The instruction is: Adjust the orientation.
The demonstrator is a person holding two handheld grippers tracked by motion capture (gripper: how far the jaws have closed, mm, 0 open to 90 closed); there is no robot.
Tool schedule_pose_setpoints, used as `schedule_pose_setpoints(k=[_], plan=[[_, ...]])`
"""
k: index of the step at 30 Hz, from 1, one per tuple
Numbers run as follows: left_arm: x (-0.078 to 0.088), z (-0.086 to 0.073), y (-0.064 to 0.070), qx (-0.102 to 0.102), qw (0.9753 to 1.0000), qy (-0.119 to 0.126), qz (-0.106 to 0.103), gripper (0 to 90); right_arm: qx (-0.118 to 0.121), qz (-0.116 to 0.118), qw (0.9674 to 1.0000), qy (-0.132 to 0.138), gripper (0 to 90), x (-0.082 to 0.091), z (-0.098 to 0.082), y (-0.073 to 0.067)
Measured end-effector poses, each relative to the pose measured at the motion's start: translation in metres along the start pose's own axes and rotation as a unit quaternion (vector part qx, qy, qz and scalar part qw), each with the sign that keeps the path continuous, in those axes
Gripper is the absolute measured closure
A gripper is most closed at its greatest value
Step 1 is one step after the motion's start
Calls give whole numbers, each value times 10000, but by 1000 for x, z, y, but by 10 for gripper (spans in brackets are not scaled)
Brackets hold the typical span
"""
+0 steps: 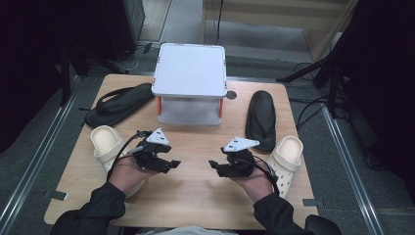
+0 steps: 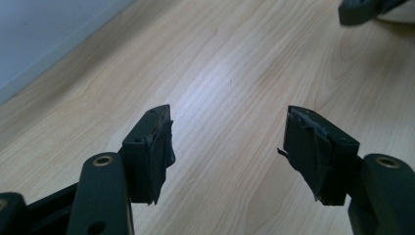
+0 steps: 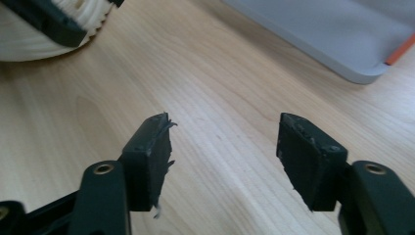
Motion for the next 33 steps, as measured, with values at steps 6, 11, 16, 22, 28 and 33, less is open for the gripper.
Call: schedule_pose_setpoints(k=[6,11,16,22,28,33], plan=[[11,1,-6,210,9996,135,-110,407,67,45,9999,118,415,4,4,-2],[13,1,-10,410,9989,116,-195,393,7,13,9999,145,415,7,5,1],[14,5,-15,689,9965,175,-430,430,-8,74,9999,92,435,9,2,1],[18,9,-18,603,9973,166,-392,457,-131,141,9998,8,458,9,-2,1],[27,9,-23,489,9983,199,-267,439,-453,249,9987,5,410,9,-2,6],[32,9,-25,446,9986,206,-220,440,-393,292,9988,55,443,11,0,6]])
Point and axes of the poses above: each handheld gripper's, and its own axes: x roughly backward along the jaws, z roughly out of its top, y roughly to its right, the point moved 3 cm from there along -x, roughly forward along the jaws, and after that the axes turned 6 degrees about y, right-handed, at the moved point
